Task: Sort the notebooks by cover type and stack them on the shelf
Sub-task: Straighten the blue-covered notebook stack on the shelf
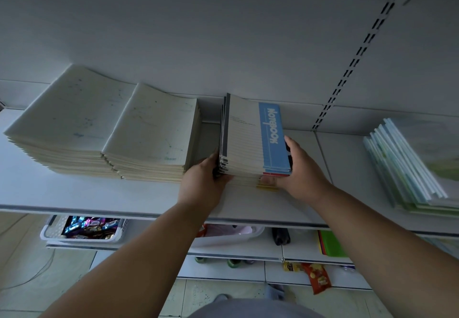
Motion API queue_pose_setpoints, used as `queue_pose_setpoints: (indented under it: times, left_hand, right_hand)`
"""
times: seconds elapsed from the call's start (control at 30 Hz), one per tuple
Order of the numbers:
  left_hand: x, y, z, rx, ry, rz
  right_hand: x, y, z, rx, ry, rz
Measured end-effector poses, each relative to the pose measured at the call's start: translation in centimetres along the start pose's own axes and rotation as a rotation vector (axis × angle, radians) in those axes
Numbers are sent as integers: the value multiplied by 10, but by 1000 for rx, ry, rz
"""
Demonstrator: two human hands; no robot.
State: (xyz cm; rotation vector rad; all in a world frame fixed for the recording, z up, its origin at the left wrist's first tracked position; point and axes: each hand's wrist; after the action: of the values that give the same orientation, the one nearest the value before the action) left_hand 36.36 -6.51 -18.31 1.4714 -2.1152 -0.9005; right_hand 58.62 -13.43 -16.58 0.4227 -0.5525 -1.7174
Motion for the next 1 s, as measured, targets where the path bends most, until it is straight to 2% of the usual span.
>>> queue_pose_setpoints:
  times: [0.07,0.13,0.23,0.3,0.47,0.6,0.67,0.8,0.9,1.0]
  left_hand:
    - [1,2,-1,52,20,19]
    - [3,7,-1,129,22,103]
    - [11,13,-5,504,99,260]
    - [11,14,-11,684,143,297]
    - [-8,3,-5,411,49,295]
    - [-8,2,-2,372,26,272]
    - [-4,5,-9,498,62,277]
    - [-8,5,-13,890,285,246]
    - [-10,4,-18,1030,384,176]
    - [-10,2,-14,1055,381,191]
  right_hand:
    - [0,0,0,-34,-20,29]
    - [0,3,-3,-71,-50,103]
    - [-1,9,-4,-172,-97,208]
    - [-2,8,-2,-167,-88,201]
    - [-2,-7,-1,-4,-44,54]
    - [-2,2,-1,-85,9,149]
    - [0,4,-5,-262,-50,191]
    - [-8,-4,-5,-657,-313,118]
    - [-8,-18,3,-703,-382,94]
    - [-5,-25,-1,-695,-402,83]
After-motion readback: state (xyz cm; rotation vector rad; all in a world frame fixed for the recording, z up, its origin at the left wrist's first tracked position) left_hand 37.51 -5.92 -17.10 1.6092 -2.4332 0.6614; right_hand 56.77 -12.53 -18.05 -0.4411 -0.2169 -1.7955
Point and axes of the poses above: each hand's wrist, its own x-axis away from the middle knuckle, its own y-axis out of the back of the hand, z = x × y, and after that the axes turned 3 degrees about x, right-handed
